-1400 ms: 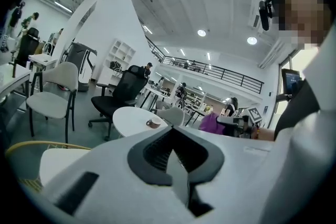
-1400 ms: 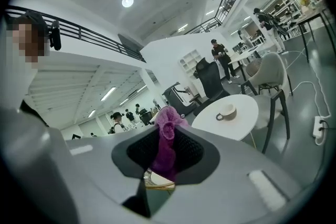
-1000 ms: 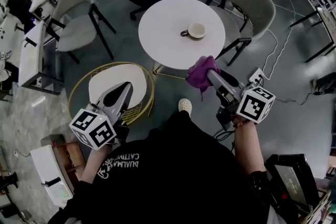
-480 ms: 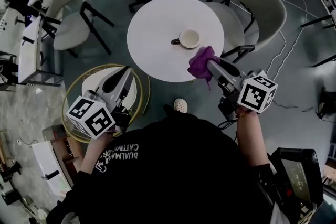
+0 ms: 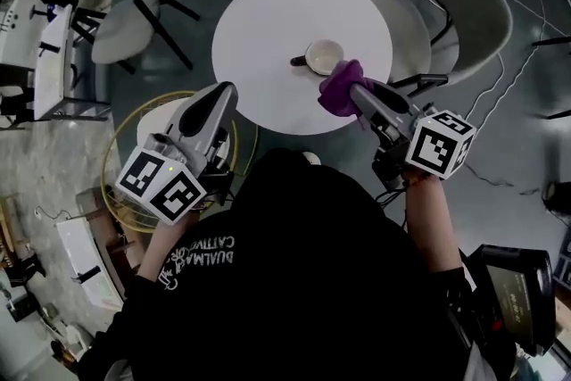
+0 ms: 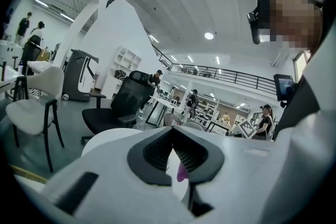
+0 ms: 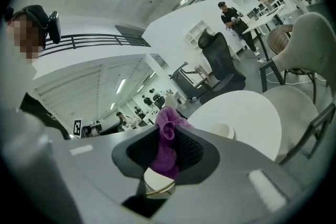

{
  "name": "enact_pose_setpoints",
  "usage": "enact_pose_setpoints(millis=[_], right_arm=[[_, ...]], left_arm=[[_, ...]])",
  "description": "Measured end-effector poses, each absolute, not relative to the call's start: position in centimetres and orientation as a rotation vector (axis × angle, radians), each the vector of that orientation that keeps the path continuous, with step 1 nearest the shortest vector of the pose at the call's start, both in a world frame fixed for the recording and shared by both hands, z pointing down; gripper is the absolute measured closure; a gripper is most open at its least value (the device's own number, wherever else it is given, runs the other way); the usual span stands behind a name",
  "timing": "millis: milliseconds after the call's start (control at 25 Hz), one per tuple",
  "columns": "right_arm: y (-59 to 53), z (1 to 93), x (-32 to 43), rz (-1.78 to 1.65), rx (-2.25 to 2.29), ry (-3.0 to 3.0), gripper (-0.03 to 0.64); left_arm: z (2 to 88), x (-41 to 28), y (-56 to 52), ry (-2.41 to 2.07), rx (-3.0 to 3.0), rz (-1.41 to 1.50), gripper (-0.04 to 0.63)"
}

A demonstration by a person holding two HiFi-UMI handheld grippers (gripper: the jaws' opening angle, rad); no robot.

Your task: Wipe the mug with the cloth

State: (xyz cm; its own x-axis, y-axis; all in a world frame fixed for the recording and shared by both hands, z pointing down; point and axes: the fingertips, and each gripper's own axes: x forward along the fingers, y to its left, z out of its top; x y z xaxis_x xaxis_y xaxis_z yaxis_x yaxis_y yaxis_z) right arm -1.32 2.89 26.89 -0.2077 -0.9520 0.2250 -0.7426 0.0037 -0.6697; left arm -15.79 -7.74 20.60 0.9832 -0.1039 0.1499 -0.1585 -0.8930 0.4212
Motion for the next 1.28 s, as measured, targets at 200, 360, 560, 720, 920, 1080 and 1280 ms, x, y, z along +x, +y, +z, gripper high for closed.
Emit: enact_pose_setpoints(millis=[200,360,560,720,920,1080,1280], right_arm=[[2.1,30.5,-2.5,-1.143,-1.717,1.991,0.530],[1.7,32.6,-2.9,-1.218,-1.682,1.974,0.531],[1.2,35.2,-2.9,-1.294,-1.632,1.926,0.531],[1.5,36.5,-2.6,-1.349,-1.613,1.864,0.531],[1.8,38.3,-2.3,-1.383,-1.602,1.805,0.531],[2.2,39.5,-2.6,-1.410,-1.568,1.794,0.531],[2.1,39.6,-2.9,-1.448,-1.518,1.793,0.531]], left_arm=[[22.9,-14.3,-7.8,-0.172,2.662,0.248,0.588],[24.9,-12.5,-8.1,-0.143,2.630,0.298,0.588],[27.5,-9.5,-7.7,-0.063,2.589,0.364,0.586],[29.6,-7.7,-7.0,-0.006,2.585,0.455,0.567],[33.9,-6.1,-6.5,0.070,2.658,0.611,0.543],[37.6,-4.3,-6.4,0.112,2.735,0.731,0.512],[39.4,-2.2,-5.4,0.229,2.858,0.836,0.474]])
